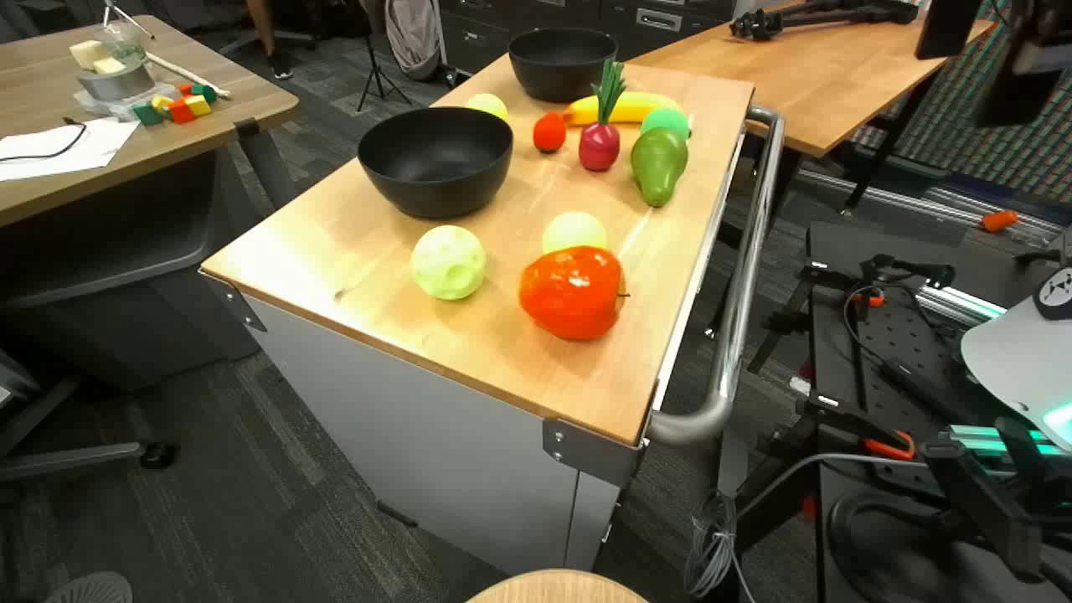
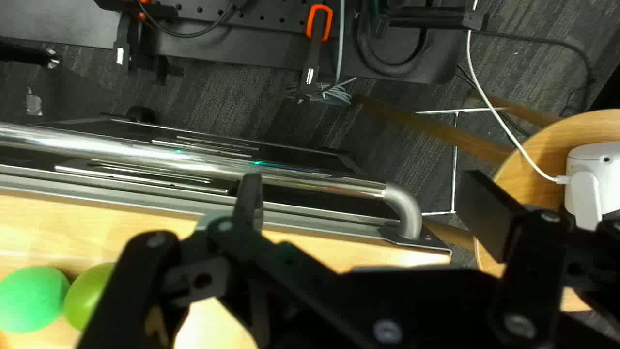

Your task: Put the fruits and vegetables in the black bowls

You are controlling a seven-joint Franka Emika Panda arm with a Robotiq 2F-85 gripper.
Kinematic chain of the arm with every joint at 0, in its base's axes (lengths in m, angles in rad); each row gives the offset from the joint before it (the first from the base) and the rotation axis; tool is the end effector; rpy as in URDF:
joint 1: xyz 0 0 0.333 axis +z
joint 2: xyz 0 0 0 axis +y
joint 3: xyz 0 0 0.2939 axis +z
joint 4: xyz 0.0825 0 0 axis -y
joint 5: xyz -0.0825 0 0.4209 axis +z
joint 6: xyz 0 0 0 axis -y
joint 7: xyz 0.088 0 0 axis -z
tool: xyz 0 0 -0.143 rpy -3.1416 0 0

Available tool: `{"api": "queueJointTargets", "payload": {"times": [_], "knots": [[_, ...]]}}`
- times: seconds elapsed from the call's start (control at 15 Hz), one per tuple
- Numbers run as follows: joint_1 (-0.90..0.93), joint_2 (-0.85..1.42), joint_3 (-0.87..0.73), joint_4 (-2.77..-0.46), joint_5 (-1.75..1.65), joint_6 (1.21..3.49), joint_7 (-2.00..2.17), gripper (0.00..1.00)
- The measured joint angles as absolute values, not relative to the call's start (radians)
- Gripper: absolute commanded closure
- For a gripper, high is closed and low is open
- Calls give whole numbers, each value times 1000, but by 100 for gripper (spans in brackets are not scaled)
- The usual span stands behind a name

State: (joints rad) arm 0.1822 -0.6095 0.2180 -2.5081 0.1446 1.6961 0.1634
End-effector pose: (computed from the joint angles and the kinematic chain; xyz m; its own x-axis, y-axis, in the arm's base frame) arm 0.3486 0.1613 0.4002 0.9671 0.1456 -0.2086 0.1535 -0.9879 0.0219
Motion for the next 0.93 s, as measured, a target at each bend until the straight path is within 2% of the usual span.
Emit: {"api": "queueJointTargets", "payload": {"times": [0.6, 0.93], "knots": [[182, -610, 219, -2500, 135, 1714, 164, 0], [170, -607, 237, -2528, -46, 1941, 165, 0]]}}
